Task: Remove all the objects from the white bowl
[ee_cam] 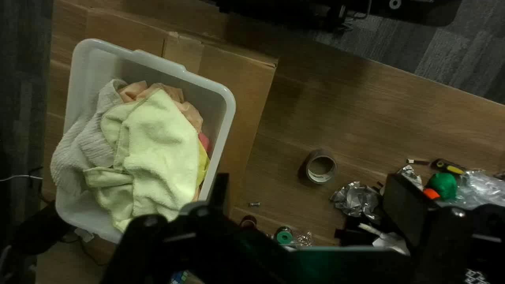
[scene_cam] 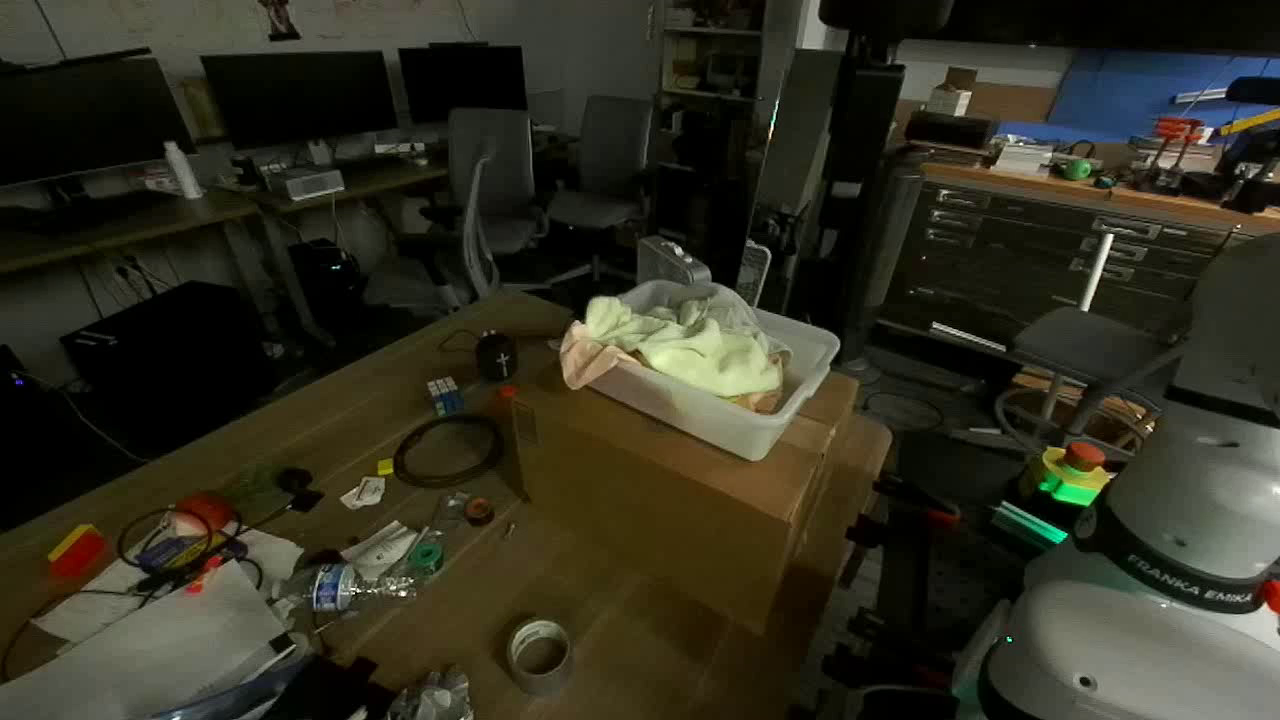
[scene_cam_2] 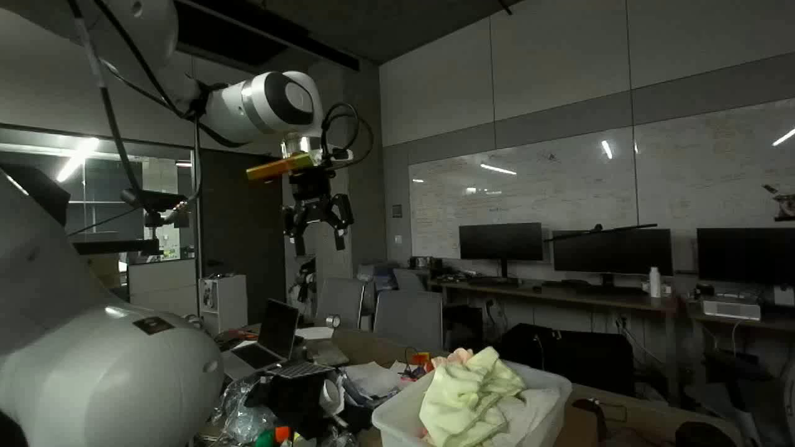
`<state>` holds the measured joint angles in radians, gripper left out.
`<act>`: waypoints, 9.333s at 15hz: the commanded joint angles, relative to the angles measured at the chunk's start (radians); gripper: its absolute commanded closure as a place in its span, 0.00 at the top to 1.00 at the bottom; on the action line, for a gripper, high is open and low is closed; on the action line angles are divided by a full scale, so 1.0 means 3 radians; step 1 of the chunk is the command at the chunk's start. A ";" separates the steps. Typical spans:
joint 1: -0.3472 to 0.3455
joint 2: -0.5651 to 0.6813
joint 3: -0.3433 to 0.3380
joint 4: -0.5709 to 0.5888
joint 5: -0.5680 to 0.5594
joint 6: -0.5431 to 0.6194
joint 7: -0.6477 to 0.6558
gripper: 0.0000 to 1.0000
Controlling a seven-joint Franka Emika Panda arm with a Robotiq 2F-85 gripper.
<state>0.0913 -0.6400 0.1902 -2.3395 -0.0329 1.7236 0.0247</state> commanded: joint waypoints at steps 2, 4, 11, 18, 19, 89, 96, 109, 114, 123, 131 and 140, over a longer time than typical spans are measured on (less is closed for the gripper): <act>0.0060 0.0002 -0.0043 0.0030 -0.0028 -0.0006 0.0029 1.00; 0.0059 -0.0014 -0.0043 0.0037 -0.0028 -0.0006 0.0029 1.00; -0.0148 0.0216 -0.0069 0.0186 -0.0291 0.0435 0.0301 1.00; -0.0383 0.0999 -0.0275 0.0347 -0.0562 0.1044 0.0380 1.00; -0.0384 0.1139 -0.0311 0.0370 -0.0559 0.1062 0.0337 1.00; -0.0136 0.1307 -0.0233 0.1493 -0.0754 0.0512 0.0743 0.01; 0.0350 0.1924 0.0220 0.2205 -0.0236 0.0090 0.0300 0.01; 0.0463 0.2644 0.0130 0.2685 -0.0265 -0.0626 -0.0546 0.89; 0.0259 0.2427 -0.0121 0.2195 -0.0341 -0.0477 -0.0465 1.00; -0.0168 0.2301 -0.0514 0.1081 -0.0331 0.0400 -0.0322 1.00; -0.0398 0.2642 -0.0773 0.0706 -0.0263 0.1140 0.0326 1.00; -0.0428 0.3053 -0.0920 0.0743 -0.0096 0.1220 0.1214 1.00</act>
<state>-0.0401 0.2468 -0.0796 -2.1272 -0.1051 2.0705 0.3507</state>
